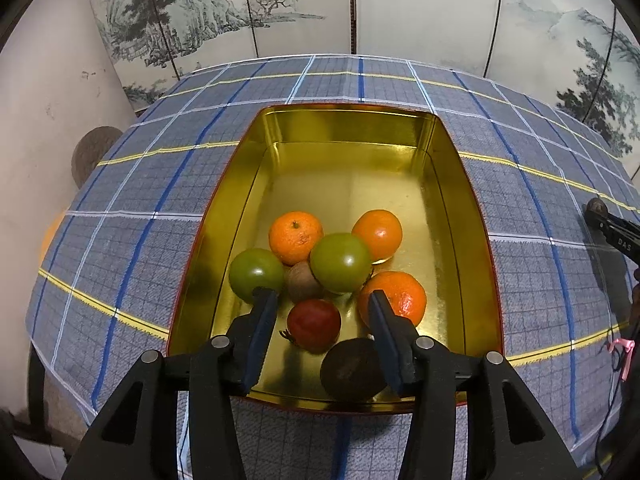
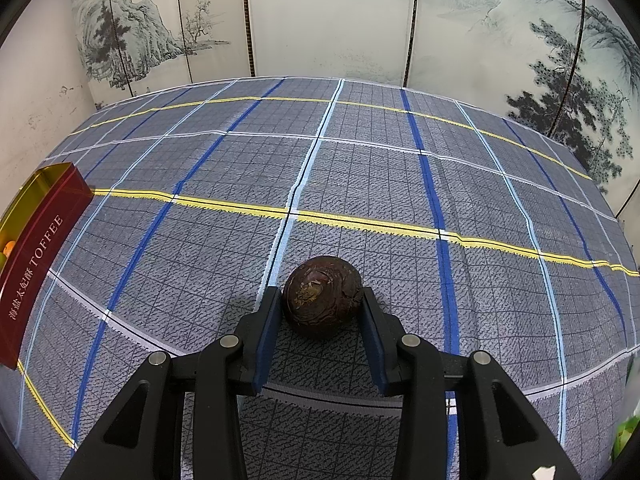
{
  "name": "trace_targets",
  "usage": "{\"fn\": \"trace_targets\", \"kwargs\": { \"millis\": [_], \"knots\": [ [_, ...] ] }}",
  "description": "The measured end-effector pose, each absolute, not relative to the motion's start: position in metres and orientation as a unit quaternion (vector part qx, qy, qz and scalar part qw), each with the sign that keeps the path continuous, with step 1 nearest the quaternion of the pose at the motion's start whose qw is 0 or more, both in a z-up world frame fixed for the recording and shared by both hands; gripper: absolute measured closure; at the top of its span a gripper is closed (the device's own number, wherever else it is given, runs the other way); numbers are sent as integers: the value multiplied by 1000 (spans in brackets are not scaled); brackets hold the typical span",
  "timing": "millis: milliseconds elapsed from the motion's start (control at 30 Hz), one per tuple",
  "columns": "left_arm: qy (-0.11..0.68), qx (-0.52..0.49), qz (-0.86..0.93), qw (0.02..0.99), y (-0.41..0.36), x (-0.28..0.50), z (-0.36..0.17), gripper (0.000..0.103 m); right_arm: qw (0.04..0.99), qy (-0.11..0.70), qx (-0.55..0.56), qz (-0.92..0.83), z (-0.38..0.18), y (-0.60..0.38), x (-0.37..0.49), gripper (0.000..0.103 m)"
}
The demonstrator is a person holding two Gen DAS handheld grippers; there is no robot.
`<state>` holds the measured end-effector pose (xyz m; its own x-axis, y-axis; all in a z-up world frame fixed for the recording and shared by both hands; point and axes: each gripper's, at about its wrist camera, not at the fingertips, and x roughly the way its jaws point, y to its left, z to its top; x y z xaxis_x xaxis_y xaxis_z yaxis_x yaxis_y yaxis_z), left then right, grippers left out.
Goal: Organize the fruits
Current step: 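Carry the held passion fruit over the tin tray with the right gripper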
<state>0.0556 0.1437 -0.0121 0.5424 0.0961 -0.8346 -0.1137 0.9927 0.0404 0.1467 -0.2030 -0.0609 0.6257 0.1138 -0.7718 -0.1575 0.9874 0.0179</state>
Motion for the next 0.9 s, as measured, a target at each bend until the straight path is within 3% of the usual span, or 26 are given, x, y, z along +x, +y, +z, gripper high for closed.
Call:
{"fn": "trace_targets", "kwargs": {
  "millis": [900],
  "knots": [
    [438, -29, 62, 896, 151, 39, 6, 45, 903, 425, -17, 59, -59, -202, 143, 69]
  ]
}}
